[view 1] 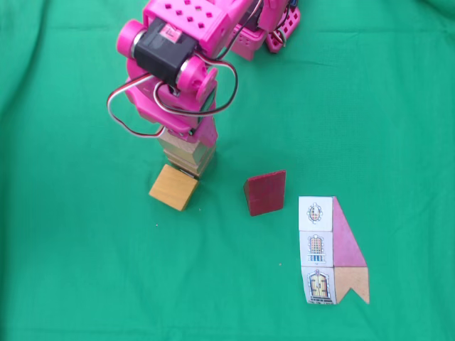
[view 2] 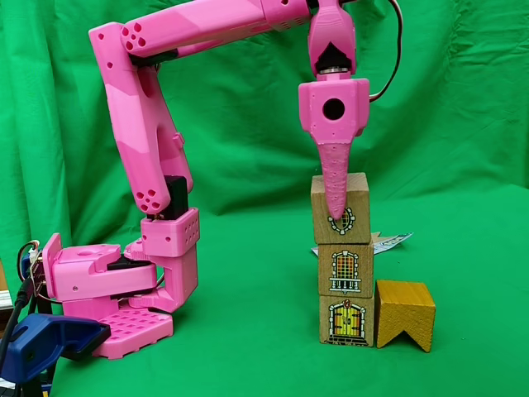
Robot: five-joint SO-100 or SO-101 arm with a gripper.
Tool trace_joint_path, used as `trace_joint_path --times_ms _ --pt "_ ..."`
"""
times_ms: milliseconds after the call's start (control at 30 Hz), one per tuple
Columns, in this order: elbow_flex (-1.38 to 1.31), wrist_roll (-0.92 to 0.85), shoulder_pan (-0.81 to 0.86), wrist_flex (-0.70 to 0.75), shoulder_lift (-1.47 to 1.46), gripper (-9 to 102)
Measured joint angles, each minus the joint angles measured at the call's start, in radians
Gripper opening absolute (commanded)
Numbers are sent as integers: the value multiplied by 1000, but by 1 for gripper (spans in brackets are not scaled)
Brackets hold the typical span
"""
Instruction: Grasp some building blocks and build the house on the picture.
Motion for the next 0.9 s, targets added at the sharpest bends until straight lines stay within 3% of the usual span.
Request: trace_joint_path --times_ms 267,567,900 --pt "0 0 0 -17 0 23" --pt "0 -2 0 -35 0 38" --pt "-15 -2 2 -35 0 38"
